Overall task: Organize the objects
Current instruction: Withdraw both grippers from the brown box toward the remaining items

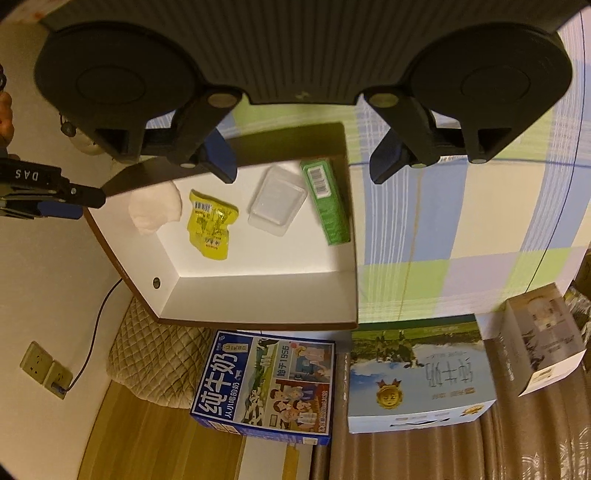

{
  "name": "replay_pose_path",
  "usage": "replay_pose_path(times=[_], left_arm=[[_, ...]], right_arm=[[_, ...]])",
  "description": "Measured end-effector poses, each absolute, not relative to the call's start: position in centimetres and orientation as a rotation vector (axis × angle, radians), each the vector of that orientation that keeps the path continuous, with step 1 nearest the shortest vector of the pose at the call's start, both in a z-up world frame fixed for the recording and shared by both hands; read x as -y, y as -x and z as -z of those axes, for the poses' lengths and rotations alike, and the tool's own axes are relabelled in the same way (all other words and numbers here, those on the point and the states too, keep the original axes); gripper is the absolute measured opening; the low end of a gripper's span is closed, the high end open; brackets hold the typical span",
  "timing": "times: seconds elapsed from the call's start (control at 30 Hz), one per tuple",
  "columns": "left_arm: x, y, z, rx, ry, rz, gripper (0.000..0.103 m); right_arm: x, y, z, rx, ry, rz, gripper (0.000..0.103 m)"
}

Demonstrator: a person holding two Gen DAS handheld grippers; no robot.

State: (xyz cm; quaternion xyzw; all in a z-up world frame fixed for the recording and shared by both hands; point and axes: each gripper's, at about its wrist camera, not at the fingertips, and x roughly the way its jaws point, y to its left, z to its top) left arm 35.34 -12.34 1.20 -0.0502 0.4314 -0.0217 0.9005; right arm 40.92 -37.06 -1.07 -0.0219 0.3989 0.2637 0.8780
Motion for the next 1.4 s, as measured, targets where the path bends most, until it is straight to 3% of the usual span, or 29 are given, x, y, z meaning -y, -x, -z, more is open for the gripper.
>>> replay_pose_path(times=[0.57,1.4], left_arm=[[5.7,-26.9,-0.2,-0.916,0.144,0.06,0.076],[-3.7,-19.5,3.1,-1.012,0.169,0.047,0.077]], right_arm=[[33.9,-32.7,1.6,-0.916,-0.045,-0.538,0.057],[20.5,-23.2,6.3,-1.1,-0.003,-0.668,0.057]])
